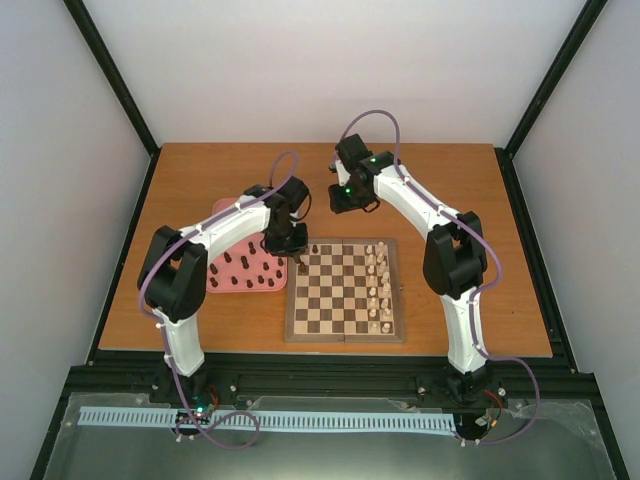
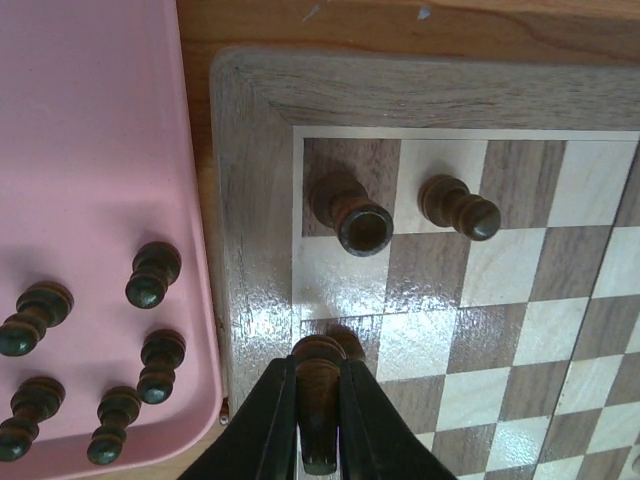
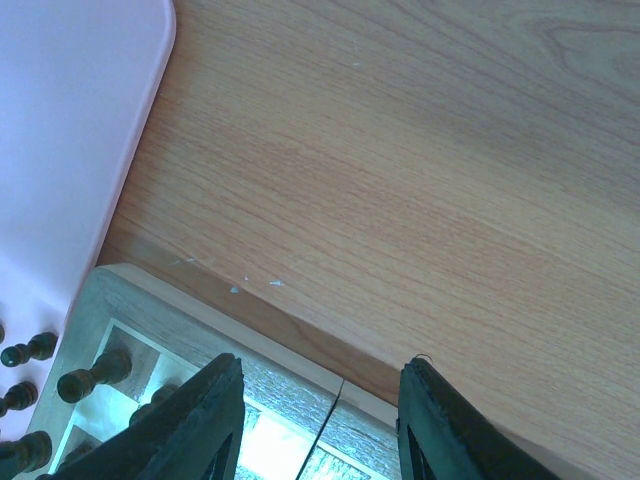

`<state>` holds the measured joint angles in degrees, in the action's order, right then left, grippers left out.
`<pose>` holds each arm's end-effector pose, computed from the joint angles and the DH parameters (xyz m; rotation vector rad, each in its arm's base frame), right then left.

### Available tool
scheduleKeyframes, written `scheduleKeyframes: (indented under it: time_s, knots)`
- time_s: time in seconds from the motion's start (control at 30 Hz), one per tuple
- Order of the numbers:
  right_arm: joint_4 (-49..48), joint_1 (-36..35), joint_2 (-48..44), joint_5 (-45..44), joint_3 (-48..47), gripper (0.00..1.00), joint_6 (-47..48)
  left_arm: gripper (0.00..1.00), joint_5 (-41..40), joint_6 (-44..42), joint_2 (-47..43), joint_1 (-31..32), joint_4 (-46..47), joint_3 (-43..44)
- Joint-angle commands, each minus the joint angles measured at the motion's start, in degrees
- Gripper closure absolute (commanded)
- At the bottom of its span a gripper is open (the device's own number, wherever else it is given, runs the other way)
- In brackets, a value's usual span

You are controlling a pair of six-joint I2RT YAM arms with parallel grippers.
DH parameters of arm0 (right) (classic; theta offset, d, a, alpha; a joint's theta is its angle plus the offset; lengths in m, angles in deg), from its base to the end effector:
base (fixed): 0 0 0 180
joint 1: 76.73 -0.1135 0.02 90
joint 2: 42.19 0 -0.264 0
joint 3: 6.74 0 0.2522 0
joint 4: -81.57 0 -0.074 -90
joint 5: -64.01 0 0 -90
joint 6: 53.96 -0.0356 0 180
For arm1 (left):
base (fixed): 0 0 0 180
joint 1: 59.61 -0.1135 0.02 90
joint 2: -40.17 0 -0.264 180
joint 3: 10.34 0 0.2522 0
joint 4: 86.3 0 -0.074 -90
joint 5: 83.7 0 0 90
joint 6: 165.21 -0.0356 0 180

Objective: Set up the chess pieces on the board
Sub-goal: Place the chess piece on the chessboard.

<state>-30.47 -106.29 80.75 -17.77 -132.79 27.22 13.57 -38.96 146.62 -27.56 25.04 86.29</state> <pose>0.3992 0.2323 0.2499 -0.5379 2.6949 0.3879 0.3071 -0.1976 0.2166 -0.0916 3.0272 -0.3307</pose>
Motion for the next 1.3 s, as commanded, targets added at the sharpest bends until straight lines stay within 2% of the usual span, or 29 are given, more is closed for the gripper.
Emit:
scheduleKeyframes:
  time_s: [0.0, 1.27]
  knots:
    - [-0.66, 0.97, -1.27, 0.40, -0.12, 0.57, 0.19, 0.99, -0.75, 0.57, 1.00, 0.38, 1.27, 2.58]
    - [-0.93, 3.10, -0.63, 2.07, 0.33, 0.57, 0.29, 0.99, 1.05, -0.07, 7.18, 0.55, 1.73, 6.16]
